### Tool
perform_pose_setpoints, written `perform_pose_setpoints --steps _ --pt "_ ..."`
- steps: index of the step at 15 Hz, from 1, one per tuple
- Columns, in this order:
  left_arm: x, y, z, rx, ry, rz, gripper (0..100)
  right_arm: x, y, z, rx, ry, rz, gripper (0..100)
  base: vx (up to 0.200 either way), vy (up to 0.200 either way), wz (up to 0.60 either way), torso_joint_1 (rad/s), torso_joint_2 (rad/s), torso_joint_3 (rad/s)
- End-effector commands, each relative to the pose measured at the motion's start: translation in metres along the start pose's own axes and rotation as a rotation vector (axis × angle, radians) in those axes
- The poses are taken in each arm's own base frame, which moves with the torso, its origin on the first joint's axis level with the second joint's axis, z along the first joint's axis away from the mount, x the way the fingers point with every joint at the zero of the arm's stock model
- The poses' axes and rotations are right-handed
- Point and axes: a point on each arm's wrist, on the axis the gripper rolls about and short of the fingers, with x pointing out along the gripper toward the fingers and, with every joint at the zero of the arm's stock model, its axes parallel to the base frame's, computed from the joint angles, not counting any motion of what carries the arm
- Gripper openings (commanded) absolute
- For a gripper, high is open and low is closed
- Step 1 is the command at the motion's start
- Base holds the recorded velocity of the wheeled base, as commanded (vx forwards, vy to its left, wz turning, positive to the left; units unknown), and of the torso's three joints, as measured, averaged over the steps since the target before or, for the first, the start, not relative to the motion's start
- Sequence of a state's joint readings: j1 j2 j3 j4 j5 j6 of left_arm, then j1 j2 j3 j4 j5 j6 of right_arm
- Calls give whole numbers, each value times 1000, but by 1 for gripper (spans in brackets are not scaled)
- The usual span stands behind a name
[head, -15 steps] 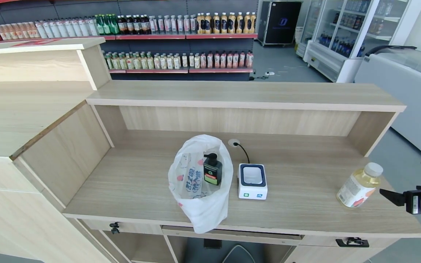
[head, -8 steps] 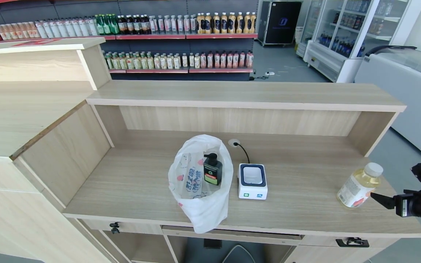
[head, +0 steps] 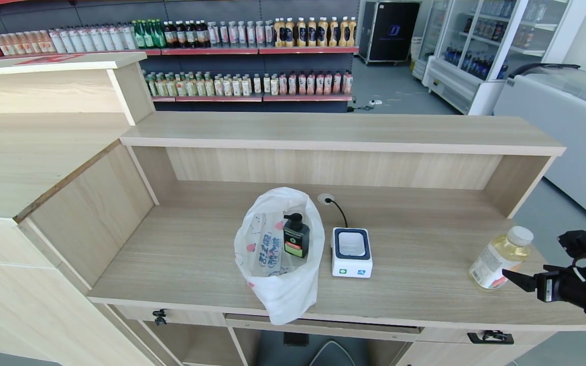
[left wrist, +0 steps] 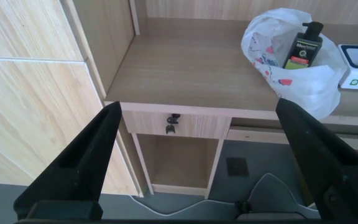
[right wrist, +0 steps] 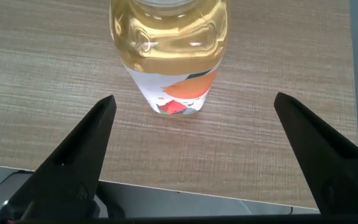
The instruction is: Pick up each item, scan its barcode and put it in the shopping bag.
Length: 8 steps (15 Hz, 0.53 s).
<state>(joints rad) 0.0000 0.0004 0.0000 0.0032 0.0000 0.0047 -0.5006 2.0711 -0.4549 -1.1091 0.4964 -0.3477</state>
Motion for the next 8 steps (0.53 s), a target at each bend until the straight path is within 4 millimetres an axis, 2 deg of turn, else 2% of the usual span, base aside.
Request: perform_pose_setpoints --steps 1,8 --pt "0 0 0 0 -1 0 100 11 3 -1 -4 -6 25 100 0 0 0 0 0 0" --pt "0 0 0 0 -1 0 100 39 17 2 -52 -43 85 100 0 0 0 0 0 0"
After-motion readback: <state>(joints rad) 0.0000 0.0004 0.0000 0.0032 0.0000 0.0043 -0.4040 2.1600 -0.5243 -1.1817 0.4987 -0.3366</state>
